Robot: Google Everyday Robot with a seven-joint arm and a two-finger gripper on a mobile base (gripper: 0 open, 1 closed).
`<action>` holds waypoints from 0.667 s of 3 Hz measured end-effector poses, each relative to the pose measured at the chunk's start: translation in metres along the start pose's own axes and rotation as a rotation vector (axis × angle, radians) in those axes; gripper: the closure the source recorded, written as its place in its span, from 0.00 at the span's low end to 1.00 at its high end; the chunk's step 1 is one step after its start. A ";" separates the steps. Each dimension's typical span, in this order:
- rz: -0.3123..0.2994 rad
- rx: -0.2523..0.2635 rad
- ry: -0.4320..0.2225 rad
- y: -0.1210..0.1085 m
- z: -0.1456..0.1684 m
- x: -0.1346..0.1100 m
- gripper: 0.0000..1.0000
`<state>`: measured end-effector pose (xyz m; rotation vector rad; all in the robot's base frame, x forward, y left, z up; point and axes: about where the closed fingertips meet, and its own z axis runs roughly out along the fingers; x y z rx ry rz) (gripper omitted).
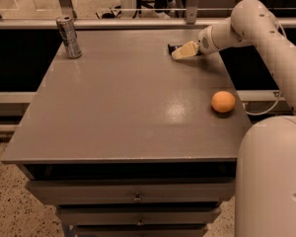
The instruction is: Pick rxbar blueberry
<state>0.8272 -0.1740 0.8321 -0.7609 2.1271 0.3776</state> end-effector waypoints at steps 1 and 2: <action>0.000 0.000 0.000 0.000 0.000 -0.001 0.69; -0.001 0.000 0.000 0.000 -0.002 -0.003 0.93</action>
Offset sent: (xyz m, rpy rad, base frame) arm -0.0252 0.0313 0.0342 -0.0027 -0.0861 0.1766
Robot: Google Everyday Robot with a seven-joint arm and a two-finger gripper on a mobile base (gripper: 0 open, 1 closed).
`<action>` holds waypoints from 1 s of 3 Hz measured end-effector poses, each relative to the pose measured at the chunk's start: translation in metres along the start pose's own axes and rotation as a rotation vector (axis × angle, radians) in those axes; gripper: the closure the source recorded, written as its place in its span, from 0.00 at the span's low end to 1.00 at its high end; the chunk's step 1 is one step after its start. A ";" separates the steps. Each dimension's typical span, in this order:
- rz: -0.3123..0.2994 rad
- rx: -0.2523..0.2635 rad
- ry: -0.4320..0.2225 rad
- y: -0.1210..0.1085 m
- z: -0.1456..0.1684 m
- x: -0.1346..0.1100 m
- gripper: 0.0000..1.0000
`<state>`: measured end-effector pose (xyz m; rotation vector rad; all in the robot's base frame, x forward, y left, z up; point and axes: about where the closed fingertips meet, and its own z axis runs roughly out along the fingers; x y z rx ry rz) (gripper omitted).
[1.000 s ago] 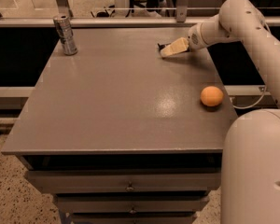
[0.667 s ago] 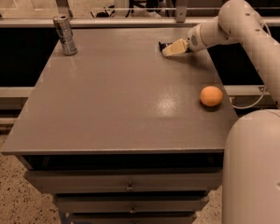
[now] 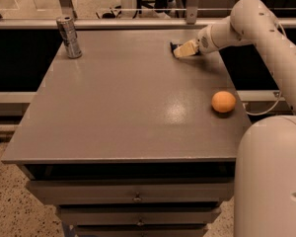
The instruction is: Pick rxbar blueberry
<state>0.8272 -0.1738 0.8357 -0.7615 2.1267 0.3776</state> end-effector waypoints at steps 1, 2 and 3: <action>0.000 0.000 0.000 0.000 -0.001 -0.001 1.00; -0.005 -0.008 -0.003 0.003 -0.002 -0.002 1.00; -0.113 -0.174 -0.066 0.062 -0.035 -0.029 1.00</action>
Offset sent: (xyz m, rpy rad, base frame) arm -0.1111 0.0904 0.0974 0.1078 -0.0882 0.4808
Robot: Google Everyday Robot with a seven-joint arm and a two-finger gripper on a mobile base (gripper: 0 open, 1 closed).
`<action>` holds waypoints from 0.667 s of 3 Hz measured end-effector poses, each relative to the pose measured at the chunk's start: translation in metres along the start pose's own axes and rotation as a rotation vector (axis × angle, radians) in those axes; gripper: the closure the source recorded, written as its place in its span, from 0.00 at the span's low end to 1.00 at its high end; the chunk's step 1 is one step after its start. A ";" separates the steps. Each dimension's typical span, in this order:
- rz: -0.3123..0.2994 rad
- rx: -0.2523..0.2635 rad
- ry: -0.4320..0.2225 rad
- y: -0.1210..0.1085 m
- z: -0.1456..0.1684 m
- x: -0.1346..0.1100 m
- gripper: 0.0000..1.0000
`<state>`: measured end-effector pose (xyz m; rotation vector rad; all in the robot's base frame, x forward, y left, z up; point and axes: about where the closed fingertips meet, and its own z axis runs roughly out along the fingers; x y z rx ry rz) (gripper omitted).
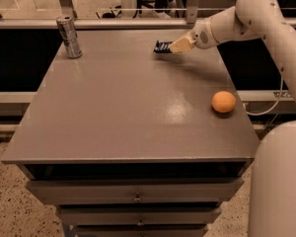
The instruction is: Pick rxbar blueberry
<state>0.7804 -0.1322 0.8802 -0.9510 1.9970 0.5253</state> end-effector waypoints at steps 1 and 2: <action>-0.140 -0.184 -0.072 0.076 -0.034 -0.037 1.00; -0.206 -0.325 -0.117 0.130 -0.056 -0.050 1.00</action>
Offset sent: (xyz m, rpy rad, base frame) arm -0.1786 0.0869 0.1050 0.1743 -0.0770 0.5688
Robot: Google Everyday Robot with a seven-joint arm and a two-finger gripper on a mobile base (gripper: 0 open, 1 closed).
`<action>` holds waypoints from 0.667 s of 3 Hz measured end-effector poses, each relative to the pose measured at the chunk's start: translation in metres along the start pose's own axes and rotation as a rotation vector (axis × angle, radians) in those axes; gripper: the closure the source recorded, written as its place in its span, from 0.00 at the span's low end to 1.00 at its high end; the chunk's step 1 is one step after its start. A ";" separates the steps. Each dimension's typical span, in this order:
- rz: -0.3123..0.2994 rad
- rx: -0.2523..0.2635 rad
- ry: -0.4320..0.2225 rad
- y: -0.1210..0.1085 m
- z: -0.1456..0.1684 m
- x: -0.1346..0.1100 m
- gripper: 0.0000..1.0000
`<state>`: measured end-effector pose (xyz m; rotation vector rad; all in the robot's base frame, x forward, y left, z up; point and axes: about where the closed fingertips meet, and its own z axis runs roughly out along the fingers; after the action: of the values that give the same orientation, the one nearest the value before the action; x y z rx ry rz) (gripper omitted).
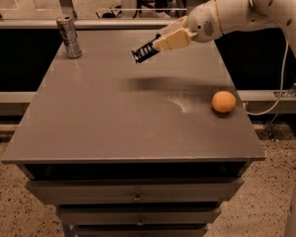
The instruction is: Pick rxbar blueberry
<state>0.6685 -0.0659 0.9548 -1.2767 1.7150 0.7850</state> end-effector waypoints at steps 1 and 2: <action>0.009 -0.131 -0.049 0.041 0.008 -0.004 1.00; 0.022 -0.253 -0.118 0.076 0.021 -0.010 1.00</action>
Offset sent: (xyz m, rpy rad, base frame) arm -0.0901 0.0536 -0.0006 0.2109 0.1308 0.2789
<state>0.6022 -0.0219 0.9545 -1.3509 1.5746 1.0956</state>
